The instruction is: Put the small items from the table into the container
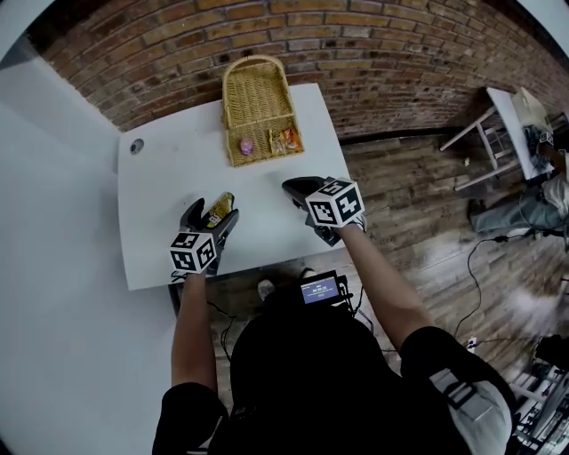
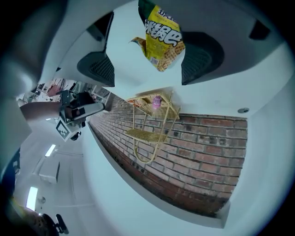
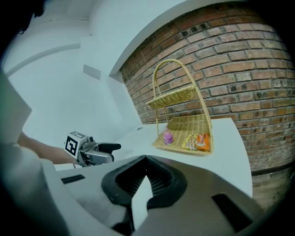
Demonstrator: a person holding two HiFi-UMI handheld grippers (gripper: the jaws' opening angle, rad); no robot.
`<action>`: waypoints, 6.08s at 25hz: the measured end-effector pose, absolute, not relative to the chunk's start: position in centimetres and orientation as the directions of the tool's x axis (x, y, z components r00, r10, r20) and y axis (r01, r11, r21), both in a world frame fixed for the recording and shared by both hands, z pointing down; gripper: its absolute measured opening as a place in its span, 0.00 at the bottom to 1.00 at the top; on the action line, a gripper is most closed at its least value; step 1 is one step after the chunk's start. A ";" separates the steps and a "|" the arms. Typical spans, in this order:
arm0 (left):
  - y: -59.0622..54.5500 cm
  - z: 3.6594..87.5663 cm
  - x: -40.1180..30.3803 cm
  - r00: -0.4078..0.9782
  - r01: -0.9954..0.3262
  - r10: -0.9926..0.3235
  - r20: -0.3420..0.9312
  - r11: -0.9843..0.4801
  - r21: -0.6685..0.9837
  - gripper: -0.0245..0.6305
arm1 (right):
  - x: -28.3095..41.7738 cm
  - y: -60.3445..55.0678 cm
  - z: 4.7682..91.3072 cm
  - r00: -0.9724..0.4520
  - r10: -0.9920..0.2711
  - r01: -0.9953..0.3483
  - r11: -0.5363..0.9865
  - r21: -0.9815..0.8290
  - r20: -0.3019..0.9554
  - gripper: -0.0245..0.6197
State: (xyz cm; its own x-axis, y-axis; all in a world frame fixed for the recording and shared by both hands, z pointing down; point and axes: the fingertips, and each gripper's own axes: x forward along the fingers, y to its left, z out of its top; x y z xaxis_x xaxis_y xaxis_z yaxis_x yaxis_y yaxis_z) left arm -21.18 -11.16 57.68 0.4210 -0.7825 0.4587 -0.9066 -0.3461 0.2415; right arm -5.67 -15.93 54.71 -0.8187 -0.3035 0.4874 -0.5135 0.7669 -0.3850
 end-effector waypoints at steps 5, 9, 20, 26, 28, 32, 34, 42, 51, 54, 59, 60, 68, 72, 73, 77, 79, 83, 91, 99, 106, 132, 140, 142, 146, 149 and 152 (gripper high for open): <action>-10.3 60.3 -22.1 0.410 -0.911 -0.754 0.513 -0.315 0.265 0.74 | -5.6 -15.9 55.5 -0.813 -0.295 -0.518 0.762 -0.390 0.502 0.06; -10.0 61.7 -22.2 0.410 -0.912 -0.737 0.537 -0.309 0.272 0.74 | -5.6 -15.8 56.2 -0.807 -0.291 -0.524 0.756 -0.393 0.515 0.06; -10.0 64.5 -21.4 0.405 -0.914 -0.698 0.591 -0.306 0.265 0.74 | -4.9 -16.0 57.2 -0.793 -0.294 -0.542 0.742 -0.396 0.534 0.06; -9.7 65.6 -21.5 0.386 -0.922 -0.702 0.598 -0.281 0.265 0.64 | -4.3 -16.2 57.6 -0.786 -0.301 -0.553 0.733 -0.397 0.540 0.06; -9.6 65.7 -21.5 0.378 -0.926 -0.706 0.599 -0.277 0.257 0.56 | -4.1 -16.2 57.8 -0.785 -0.301 -0.555 0.730 -0.398 0.542 0.06; -9.7 65.5 -21.8 0.362 -0.932 -0.712 0.602 -0.273 0.238 0.39 | -4.0 -16.1 57.9 -0.783 -0.303 -0.558 0.728 -0.398 0.543 0.06; -9.7 65.4 -21.9 0.354 -0.935 -0.712 0.607 -0.270 0.229 0.29 | -4.0 -16.1 57.9 -0.784 -0.303 -0.558 0.727 -0.400 0.542 0.06; -9.7 65.2 -22.0 0.365 -0.931 -0.706 0.607 -0.293 0.219 0.19 | -4.1 -16.2 57.9 -0.782 -0.306 -0.559 0.729 -0.395 0.542 0.06; -9.7 64.2 -21.6 0.392 -0.920 -0.711 0.584 -0.321 0.226 0.15 | -4.2 -16.1 57.4 -0.786 -0.308 -0.555 0.732 -0.394 0.535 0.06; -9.7 63.7 -21.5 0.404 -0.914 -0.712 0.574 -0.334 0.230 0.14 | -4.3 -16.0 57.2 -0.788 -0.309 -0.553 0.735 -0.393 0.532 0.06; -10.0 62.4 -21.3 0.419 -0.908 -0.720 0.554 -0.353 0.227 0.13 | -4.4 -15.9 56.8 -0.792 -0.311 -0.549 0.738 -0.392 0.525 0.06; -10.0 62.1 -21.2 0.421 -0.907 -0.723 0.548 -0.357 0.225 0.13 | -4.5 -15.9 56.7 -0.794 -0.311 -0.548 0.740 -0.391 0.522 0.06; -11.0 58.6 -20.3 0.441 -0.897 -0.755 0.485 -0.394 0.203 0.13 | -4.6 -16.1 55.7 -0.803 -0.320 -0.538 0.752 -0.381 0.502 0.06; -11.6 56.8 -19.8 0.451 -0.892 -0.770 0.451 -0.407 0.197 0.13 | -4.8 -16.5 54.6 -0.811 -0.328 -0.531 0.762 -0.371 0.485 0.06; -11.7 56.4 -19.7 0.454 -0.890 -0.773 0.443 -0.410 0.199 0.13 | -4.8 -16.6 54.4 -0.812 -0.330 -0.529 0.765 -0.368 0.480 0.06; -11.7 55.1 -19.2 0.459 -0.888 -0.783 0.419 -0.416 0.196 0.12 | -4.8 -16.9 53.2 -0.818 -0.340 -0.524 0.773 -0.358 0.465 0.06; -11.7 54.5 -19.0 0.460 -0.887 -0.788 0.409 -0.419 0.192 0.12 | -4.7 -17.1 52.6 -0.820 -0.346 -0.523 0.777 -0.351 0.456 0.06; -11.9 53.1 -18.6 0.465 -0.885 -0.793 0.393 -0.429 0.182 0.12 | -4.6 -17.6 51.5 -0.823 -0.356 -0.523 0.780 -0.344 0.443 0.06; -12.5 50.9 -18.0 0.475 -0.879 -0.799 0.368 -0.453 0.151 0.12 | -4.5 -17.9 50.0 -0.825 -0.371 -0.525 0.782 -0.336 0.426 0.06; -14.3 47.7 -16.7 0.493 -0.868 -0.807 0.325 -0.483 0.116 0.11 | -3.7 -19.3 47.6 -0.825 -0.403 -0.530 0.794 -0.297 0.397 0.06; -16.4 44.5 -15.9 0.495 -0.866 -0.818 0.293 -0.493 0.085 0.08 | -3.7 -20.9 45.0 -0.828 -0.422 -0.527 0.810 -0.255 0.370 0.06; -25.4 37.1 -13.3 0.537 -0.829 -0.809 0.238 -0.558 -0.028 0.08 | -4.9 -27.1 38.4 -0.839 -0.455 -0.513 0.845 -0.153 0.299 0.06; -28.7 38.1 -12.7 0.537 -0.825 -0.800 0.268 -0.564 -0.027 0.08 | -4.5 -29.4 38.5 -0.835 -0.461 -0.519 0.841 -0.152 0.301 0.06; -29.4 38.6 -12.7 0.535 -0.826 -0.798 0.277 -0.563 -0.023 0.08 | -4.3 -29.8 38.7 -0.833 -0.462 -0.521 0.839 -0.154 0.303 0.06; -30.7 39.6 -12.4 0.534 -0.826 -0.792 0.296 -0.563 -0.016 0.08 | -4.0 -30.7 39.1 -0.830 -0.466 -0.527 0.835 -0.157 0.308 0.06; -31.5 40.3 -11.9 0.534 -0.825 -0.787 0.310 -0.566 -0.015 0.08 | -3.7 -31.3 39.4 -0.829 -0.467 -0.530 0.833 -0.161 0.308 0.06; -32.1 40.7 -11.4 0.533 -0.823 -0.783 0.320 -0.567 -0.017 0.08 | -3.4 -31.7 39.7 -0.828 -0.467 -0.531 0.831 -0.166 0.310 0.06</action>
State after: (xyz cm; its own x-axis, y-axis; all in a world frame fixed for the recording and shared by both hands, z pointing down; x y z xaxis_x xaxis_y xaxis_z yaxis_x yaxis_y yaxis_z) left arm -11.40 -32.09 40.68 0.5331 -0.7832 0.3199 -0.8233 -0.5674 -0.0172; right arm -3.41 -31.68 39.65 -0.8282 -0.4671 0.3097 -0.5307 0.8312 -0.1656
